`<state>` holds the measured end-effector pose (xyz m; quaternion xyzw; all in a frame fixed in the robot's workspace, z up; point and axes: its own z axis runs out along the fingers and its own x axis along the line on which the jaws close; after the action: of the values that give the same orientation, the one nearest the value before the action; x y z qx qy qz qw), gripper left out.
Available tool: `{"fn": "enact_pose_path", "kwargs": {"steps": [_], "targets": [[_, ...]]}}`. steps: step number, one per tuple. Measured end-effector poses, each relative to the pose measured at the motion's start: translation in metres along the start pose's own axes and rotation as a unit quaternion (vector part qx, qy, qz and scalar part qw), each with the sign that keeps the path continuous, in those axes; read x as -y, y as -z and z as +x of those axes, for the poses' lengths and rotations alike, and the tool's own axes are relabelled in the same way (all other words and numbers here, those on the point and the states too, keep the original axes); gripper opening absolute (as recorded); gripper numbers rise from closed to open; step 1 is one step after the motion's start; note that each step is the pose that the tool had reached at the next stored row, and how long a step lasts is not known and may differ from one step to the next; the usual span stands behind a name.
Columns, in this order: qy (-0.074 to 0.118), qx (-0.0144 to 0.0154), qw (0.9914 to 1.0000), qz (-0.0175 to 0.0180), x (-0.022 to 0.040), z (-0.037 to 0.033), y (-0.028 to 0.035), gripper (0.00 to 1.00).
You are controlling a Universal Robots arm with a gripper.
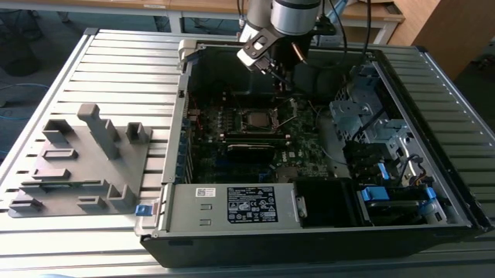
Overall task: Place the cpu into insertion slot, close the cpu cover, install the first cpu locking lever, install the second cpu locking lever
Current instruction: 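Close the cpu cover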
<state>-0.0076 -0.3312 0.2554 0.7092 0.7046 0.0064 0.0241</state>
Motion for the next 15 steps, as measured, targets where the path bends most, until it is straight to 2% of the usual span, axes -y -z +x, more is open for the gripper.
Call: {"fn": "enact_pose_path", "kwargs": {"steps": [6, 15], "targets": [[0.000, 0.0000, 1.00000, 0.0000, -0.0145, 0.0007, -0.0010, 0.11], [0.000, -0.0001, 1.00000, 0.0000, -0.0151, 0.0007, 0.0004, 0.11]]}}
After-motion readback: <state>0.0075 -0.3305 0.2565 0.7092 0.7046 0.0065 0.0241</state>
